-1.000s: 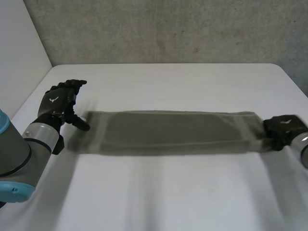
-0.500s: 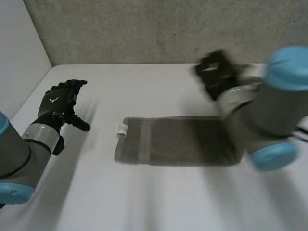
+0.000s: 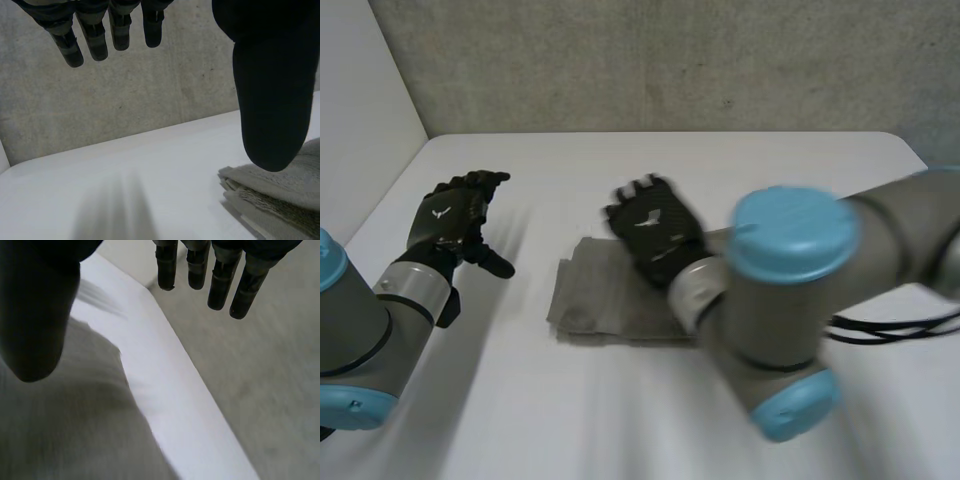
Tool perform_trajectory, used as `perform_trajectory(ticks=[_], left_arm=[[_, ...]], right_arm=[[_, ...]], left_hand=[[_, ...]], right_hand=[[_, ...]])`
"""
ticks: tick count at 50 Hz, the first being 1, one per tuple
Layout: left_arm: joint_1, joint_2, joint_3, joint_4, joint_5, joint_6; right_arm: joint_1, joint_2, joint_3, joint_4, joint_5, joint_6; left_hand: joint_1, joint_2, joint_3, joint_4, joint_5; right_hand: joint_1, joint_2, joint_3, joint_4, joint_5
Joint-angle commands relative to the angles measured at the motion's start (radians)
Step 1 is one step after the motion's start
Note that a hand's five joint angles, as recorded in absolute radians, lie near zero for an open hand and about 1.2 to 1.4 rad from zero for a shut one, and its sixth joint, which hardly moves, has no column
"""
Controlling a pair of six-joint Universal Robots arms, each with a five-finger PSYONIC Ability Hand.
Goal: Fold the laundry
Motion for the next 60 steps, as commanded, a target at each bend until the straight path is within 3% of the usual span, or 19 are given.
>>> perform_trajectory(ticks=[1,6,10,11,13,16,20,27,31,36,39,40,41,42,43,47,49,55,60], left_arm=[[-0.016,-0.006,0.000,0.000,0.000,0.002],[-0.021,-0.012,0.000,0.000,0.000,0.002],[-0.022,-0.012,0.000,0.000,0.000,0.002],[-0.021,-0.012,0.000,0.000,0.000,0.002],[-0.021,-0.012,0.000,0.000,0.000,0.002],[-0.021,-0.010,0.000,0.000,0.000,0.002],[-0.021,-0.007,-0.008,0.000,0.000,0.002],[-0.019,0.000,-0.008,0.000,0.000,0.002],[-0.019,0.002,-0.008,0.000,0.000,0.002],[-0.019,0.003,-0.008,0.001,0.000,0.002],[-0.018,0.005,-0.008,0.001,-0.002,0.001],[-0.018,0.005,-0.008,0.001,-0.002,0.002],[-0.019,0.005,-0.008,0.001,-0.002,0.002],[-0.019,0.005,-0.008,0.001,-0.002,0.002],[-0.019,0.006,-0.008,0.001,0.000,0.001],[-0.022,0.006,-0.003,0.001,-0.002,0.001],[-0.034,0.011,0.007,0.000,-0.003,-0.005],[-0.096,0.014,0.047,0.000,-0.005,-0.008],[-0.200,-0.026,0.125,-0.014,-0.018,-0.008]], right_arm=[[-0.192,-0.101,0.254,0.006,-0.026,0.085],[-0.291,-0.090,0.371,0.006,-0.061,0.082],[-0.341,-0.066,0.398,-0.008,-0.056,0.071],[-0.341,-0.066,0.398,-0.008,-0.056,0.071],[-0.355,-0.072,0.375,-0.018,-0.052,0.062],[-0.341,-0.084,0.329,-0.047,-0.038,0.033],[-0.321,-0.090,0.260,-0.054,-0.016,-0.044],[0.006,-0.006,0.047,-0.063,-0.026,-0.319],[0.094,0.066,-0.014,-0.060,-0.044,-0.403],[0.199,0.189,-0.059,-0.058,-0.189,-0.459],[0.203,0.203,-0.065,-0.060,-0.207,-0.452],[0.202,0.201,-0.068,-0.061,-0.204,-0.435],[0.196,0.189,-0.068,-0.061,-0.176,-0.409],[0.196,0.189,-0.068,-0.061,-0.176,-0.409],[0.191,0.169,-0.068,-0.064,-0.136,-0.366],[0.150,0.095,-0.048,-0.084,-0.058,-0.194],[0.084,0.016,-0.009,-0.090,-0.026,0.029],[-0.080,-0.093,0.091,-0.089,-0.041,0.384],[-0.148,-0.046,0.082,-0.037,-0.120,0.461]], left_hand=[[0.005,0.009,0.009,0.009,-0.031],[0.005,0.009,0.009,0.009,-0.031],[0.005,0.009,0.009,0.009,-0.031],[0.005,0.009,0.009,0.009,-0.031],[0.005,0.009,0.009,0.009,-0.031],[0.005,0.009,0.009,0.009,-0.031],[0.005,0.009,0.009,0.009,-0.031],[0.005,0.009,0.009,0.009,-0.031],[0.005,0.009,0.009,0.009,-0.031],[0.005,0.009,0.009,0.009,-0.031],[0.005,0.009,0.009,0.009,-0.031],[0.005,0.009,0.009,0.009,-0.031],[0.005,0.009,0.009,0.009,-0.031],[0.005,0.009,0.009,0.009,-0.031],[0.005,0.009,0.009,0.009,-0.031],[0.005,0.009,0.009,0.009,-0.031],[0.005,0.009,0.009,0.009,-0.031],[0.005,0.009,0.009,0.009,-0.031],[0.020,0.024,0.024,0.024,-0.016]], right_hand=[[-0.064,-0.070,-0.066,-0.081,-0.061],[-0.064,-0.070,-0.066,-0.081,-0.061],[0.592,0.586,0.591,0.575,0.595],[0.595,0.589,0.594,0.578,0.598],[1.155,1.149,1.154,1.138,1.158],[1.158,1.152,1.156,1.141,1.160],[1.158,1.152,1.156,1.141,1.160],[1.158,1.152,1.156,1.141,1.160],[1.158,1.152,1.156,1.141,1.160],[1.158,1.152,1.156,1.141,1.160],[1.158,1.152,1.156,1.141,1.160],[1.063,1.057,1.061,1.046,1.065],[0.443,0.437,0.441,0.426,0.445],[0.437,0.431,0.435,0.420,0.439],[-0.064,-0.070,-0.066,-0.081,-0.061],[-0.064,-0.070,-0.066,-0.081,-0.061],[-0.064,-0.070,-0.066,-0.081,-0.061],[-0.064,-0.070,-0.066,-0.081,-0.061],[-0.064,-0.070,-0.066,-0.081,-0.061]])
